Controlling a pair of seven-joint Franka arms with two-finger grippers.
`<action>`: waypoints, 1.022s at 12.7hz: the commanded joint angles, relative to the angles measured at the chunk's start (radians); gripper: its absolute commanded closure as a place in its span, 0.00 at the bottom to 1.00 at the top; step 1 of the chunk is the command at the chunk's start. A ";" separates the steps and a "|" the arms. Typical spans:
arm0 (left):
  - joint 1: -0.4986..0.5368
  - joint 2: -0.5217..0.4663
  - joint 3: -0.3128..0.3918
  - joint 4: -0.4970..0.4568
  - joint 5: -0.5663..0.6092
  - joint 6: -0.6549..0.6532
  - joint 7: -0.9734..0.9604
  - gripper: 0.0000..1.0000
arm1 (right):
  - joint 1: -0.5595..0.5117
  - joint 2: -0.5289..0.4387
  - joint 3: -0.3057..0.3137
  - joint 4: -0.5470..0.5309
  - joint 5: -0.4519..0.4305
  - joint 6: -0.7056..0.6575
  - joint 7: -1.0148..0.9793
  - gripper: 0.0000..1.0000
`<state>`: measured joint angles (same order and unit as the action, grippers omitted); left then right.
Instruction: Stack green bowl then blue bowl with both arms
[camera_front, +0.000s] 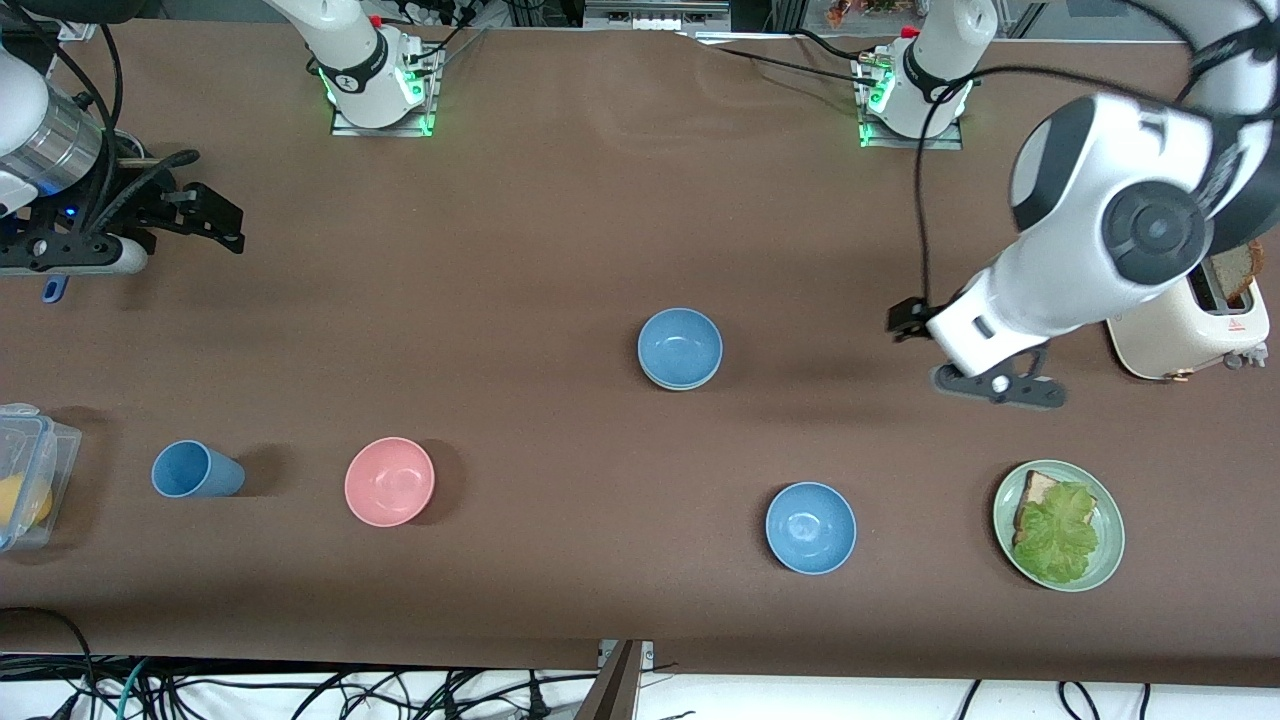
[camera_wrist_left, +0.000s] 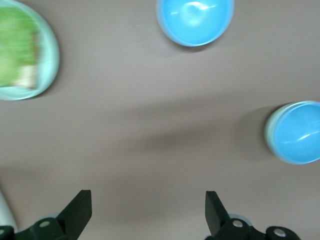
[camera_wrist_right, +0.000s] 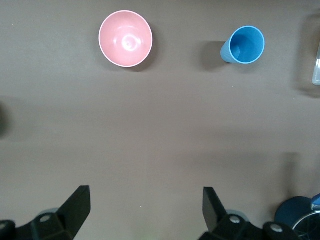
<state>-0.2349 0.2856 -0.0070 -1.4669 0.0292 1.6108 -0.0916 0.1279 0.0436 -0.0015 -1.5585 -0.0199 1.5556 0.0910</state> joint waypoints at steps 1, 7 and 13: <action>0.044 -0.130 -0.014 -0.021 0.054 -0.106 0.009 0.00 | -0.001 0.005 0.000 0.017 -0.008 -0.008 -0.002 0.01; 0.229 -0.204 -0.044 -0.081 -0.066 -0.118 0.161 0.00 | -0.001 0.005 -0.002 0.017 -0.006 -0.009 -0.002 0.01; 0.220 -0.349 -0.047 -0.332 -0.009 0.091 0.098 0.00 | -0.001 0.005 -0.003 0.017 -0.006 -0.011 -0.002 0.01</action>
<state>-0.0137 0.0065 -0.0475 -1.7337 0.0036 1.6852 0.0191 0.1276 0.0445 -0.0022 -1.5581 -0.0199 1.5554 0.0910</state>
